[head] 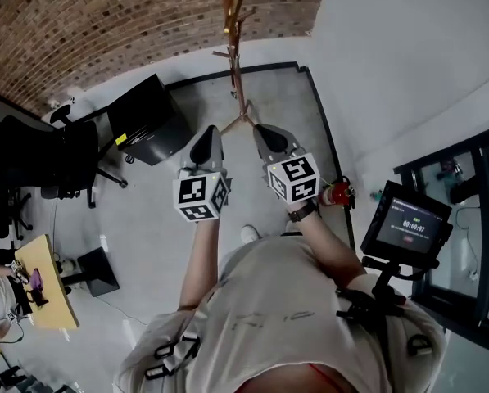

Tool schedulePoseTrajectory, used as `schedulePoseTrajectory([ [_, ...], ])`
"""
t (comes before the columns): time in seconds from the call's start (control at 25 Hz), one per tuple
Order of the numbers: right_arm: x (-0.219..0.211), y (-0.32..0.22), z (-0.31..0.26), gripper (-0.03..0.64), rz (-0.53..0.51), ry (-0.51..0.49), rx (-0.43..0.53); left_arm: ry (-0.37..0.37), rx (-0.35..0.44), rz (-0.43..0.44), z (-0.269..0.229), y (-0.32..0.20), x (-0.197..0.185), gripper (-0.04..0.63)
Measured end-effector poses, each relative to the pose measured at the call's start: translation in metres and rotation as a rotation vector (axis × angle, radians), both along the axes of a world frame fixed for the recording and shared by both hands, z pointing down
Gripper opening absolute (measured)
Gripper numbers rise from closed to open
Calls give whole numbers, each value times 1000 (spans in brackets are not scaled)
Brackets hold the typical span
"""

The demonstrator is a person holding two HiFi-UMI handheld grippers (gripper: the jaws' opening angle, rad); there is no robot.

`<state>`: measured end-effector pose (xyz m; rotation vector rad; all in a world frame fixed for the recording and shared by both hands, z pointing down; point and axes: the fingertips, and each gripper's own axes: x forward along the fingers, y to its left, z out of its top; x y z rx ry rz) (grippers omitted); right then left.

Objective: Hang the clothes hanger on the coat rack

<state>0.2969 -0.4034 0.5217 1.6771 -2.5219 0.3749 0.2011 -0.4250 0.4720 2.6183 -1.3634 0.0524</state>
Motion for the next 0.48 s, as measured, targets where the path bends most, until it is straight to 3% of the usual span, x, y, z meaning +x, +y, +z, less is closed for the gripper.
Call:
schedulePoseTrajectory([
  [0.12,-3,-6,-37,2,-11,-154,-6,68,32,38,-28,0,10,-3],
  [0.2,5,-1,-63,2,-8,-207,36,70,78,58,-44,8,22,-3],
  [0.48,38,7,-104,2,65,62,231,-6,117,73,-44,14,49,-3],
])
